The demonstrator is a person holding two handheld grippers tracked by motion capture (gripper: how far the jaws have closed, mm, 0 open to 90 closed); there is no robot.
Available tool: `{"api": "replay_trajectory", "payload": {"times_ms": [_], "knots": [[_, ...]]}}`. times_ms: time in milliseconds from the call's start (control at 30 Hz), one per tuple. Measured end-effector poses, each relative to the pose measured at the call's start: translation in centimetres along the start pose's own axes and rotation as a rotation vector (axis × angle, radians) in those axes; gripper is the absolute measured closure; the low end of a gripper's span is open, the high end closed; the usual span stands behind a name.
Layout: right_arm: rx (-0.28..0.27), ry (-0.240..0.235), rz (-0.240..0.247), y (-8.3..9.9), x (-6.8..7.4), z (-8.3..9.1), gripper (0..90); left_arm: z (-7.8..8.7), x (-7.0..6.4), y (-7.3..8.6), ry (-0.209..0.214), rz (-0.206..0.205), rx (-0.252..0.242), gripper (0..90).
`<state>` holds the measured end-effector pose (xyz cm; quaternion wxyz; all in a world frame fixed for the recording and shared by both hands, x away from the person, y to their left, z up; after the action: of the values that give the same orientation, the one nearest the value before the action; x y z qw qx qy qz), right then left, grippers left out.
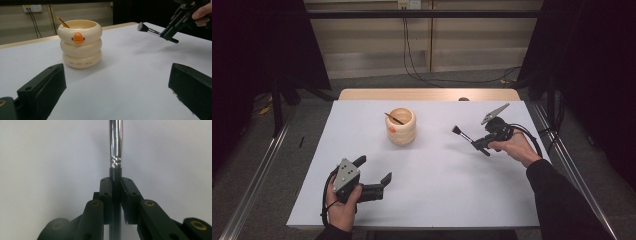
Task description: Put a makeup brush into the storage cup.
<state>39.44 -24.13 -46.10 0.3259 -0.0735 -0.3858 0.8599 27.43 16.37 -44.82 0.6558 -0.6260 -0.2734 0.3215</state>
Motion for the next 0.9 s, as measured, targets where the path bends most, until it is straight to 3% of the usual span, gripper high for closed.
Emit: {"api": "replay_trajectory", "payload": {"times_ms": [433,567,900], "knots": [[-0.124,0.005,0.033,0.0,1.1,1.2,79.7,0.1,0.1,0.0,-0.009,-0.004,0.004,1.2],[-0.155,0.022,0.000,0.5,0.8,1.4,79.7,0.0,0.1,0.0,-0.004,0.002,0.001,1.2],[-0.274,0.049,-0.010,1.0,0.7,3.0,79.7,0.0,0.1,0.0,-0.006,0.001,-0.001,1.2]]}}
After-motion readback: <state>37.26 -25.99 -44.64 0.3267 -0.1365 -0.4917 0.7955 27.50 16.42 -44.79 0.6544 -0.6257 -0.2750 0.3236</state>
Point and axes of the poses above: each handheld gripper's, and its own axes: z roughly backward along the jaws, y roughly out of its underside, x roughly to its left, the point moved 4 cm from there along -z, roughly forward along the jaws, and after that the axes turned 13 degrees about -x, right-handed, at the moved point
